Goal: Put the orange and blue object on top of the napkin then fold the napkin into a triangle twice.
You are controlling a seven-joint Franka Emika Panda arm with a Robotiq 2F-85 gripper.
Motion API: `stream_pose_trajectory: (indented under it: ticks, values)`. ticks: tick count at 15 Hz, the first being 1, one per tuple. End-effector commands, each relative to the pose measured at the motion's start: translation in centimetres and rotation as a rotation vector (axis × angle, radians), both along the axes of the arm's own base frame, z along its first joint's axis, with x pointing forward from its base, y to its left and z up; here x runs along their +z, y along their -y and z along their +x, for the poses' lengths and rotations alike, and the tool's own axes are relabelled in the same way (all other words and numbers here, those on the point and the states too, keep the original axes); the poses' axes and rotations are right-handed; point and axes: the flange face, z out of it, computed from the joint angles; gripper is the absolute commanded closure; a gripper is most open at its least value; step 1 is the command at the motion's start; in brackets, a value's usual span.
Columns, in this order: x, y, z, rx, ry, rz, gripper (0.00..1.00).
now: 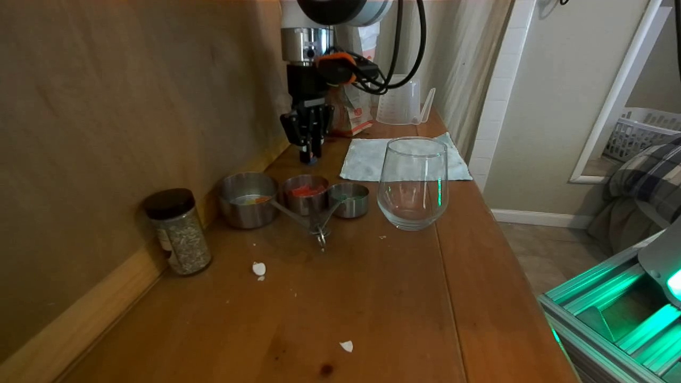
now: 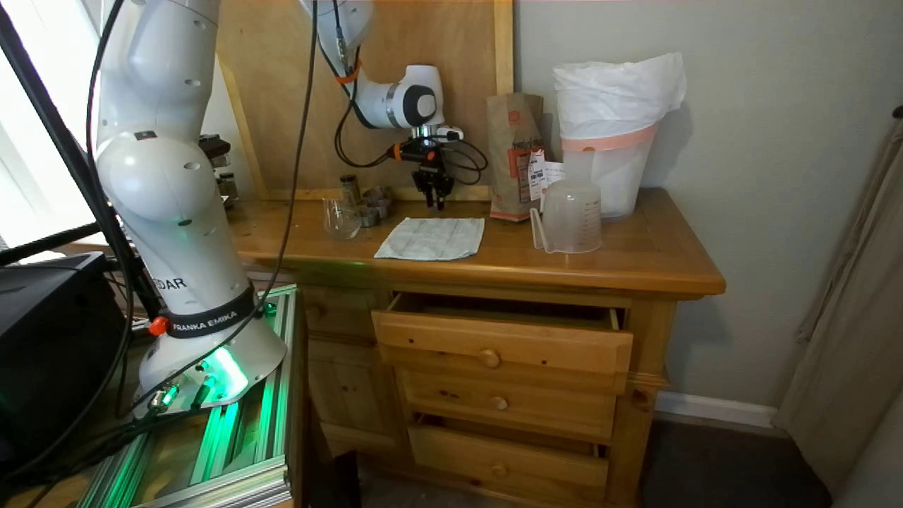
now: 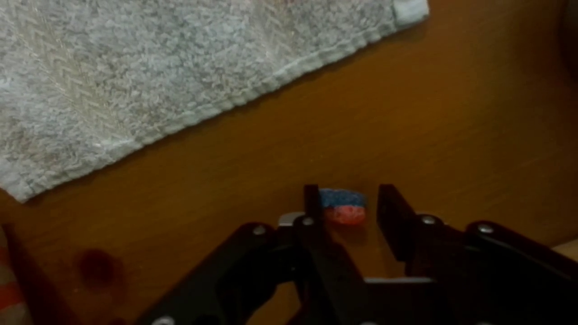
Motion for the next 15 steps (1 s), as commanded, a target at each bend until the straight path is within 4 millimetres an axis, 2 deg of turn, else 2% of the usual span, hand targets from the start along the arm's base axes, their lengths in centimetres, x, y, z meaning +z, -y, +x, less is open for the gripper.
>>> stream_pose_trajectory:
  ticks: [1, 8, 10, 15]
  values:
    - [-0.14, -0.5, 0.47, -0.006, 0.024, -0.011, 0.65]
    - [-0.06, -0.4, 0.49, -0.009, 0.027, -0.013, 0.67]
    - [-0.05, -0.39, 0.48, -0.011, 0.029, -0.015, 0.72]
    - [0.15, 0.0, 0.61, -0.014, 0.034, -0.017, 0.73]
